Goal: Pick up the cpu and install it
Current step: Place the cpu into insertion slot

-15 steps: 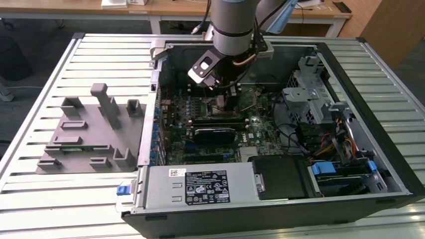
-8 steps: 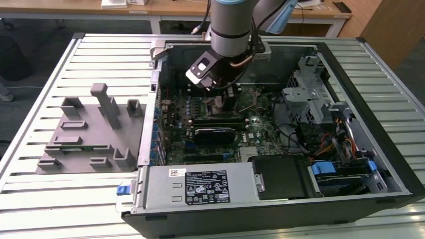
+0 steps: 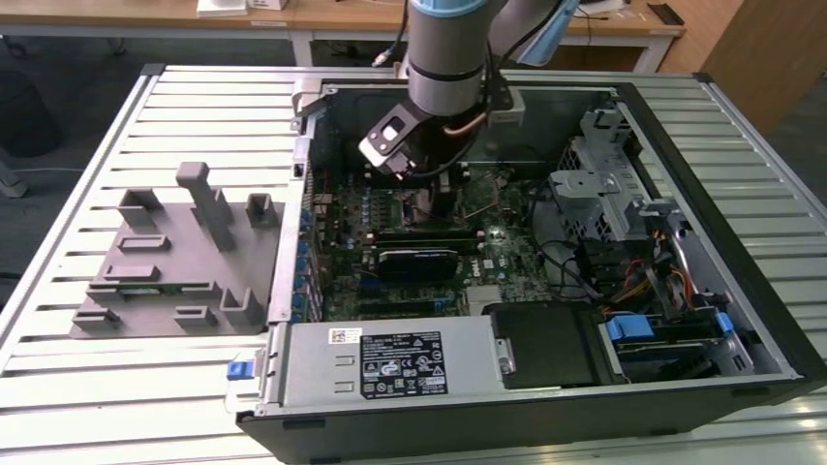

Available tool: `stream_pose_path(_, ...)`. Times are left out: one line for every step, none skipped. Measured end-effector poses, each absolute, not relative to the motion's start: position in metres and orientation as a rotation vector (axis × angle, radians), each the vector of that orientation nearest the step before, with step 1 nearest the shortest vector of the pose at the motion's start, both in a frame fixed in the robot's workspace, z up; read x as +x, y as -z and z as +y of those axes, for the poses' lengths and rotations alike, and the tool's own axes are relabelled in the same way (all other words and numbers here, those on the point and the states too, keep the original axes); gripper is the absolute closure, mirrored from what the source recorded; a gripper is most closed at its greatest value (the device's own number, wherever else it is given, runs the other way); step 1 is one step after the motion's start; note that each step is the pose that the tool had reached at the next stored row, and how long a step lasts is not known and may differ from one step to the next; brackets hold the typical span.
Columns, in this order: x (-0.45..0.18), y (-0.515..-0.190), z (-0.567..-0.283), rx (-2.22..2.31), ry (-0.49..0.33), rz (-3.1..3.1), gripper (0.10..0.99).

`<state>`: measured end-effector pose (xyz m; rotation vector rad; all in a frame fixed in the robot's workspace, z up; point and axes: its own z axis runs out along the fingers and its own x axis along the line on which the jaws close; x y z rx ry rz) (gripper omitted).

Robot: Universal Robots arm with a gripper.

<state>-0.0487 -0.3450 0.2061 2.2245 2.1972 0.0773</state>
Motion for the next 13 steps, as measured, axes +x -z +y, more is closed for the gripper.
stream_pose_path(-0.049,-0.205,-0.345,2.227,-0.077,2.194,0.541)
stream_pose_path(-0.049,-0.204,-0.344,2.229,-0.077,2.192,0.541)
stream_pose_path(-0.050,-0.203,-0.344,2.230,-0.077,2.191,0.541)
stream_pose_path(-0.050,-0.202,-0.343,2.231,-0.077,2.190,0.541)
stream_pose_path(-0.050,-0.201,-0.343,2.232,-0.077,2.189,0.541)
stream_pose_path(-0.050,-0.200,-0.343,2.232,-0.077,2.189,0.541)
stream_pose_path(-0.051,-0.199,-0.343,2.232,-0.077,2.189,0.541)
stream_pose_path(-0.051,-0.198,-0.343,2.232,-0.077,2.189,0.541)
stream_pose_path(-0.051,-0.197,-0.343,2.232,-0.077,2.189,0.541)
stream_pose_path(-0.051,-0.196,-0.343,2.232,-0.077,2.189,0.541)
stream_pose_path(-0.052,-0.195,-0.343,2.232,-0.077,2.189,0.541)
stream_pose_path(-0.052,-0.195,-0.343,2.232,-0.077,2.189,0.541)
stream_pose_path(-0.052,-0.194,-0.343,2.232,-0.077,2.189,0.541)
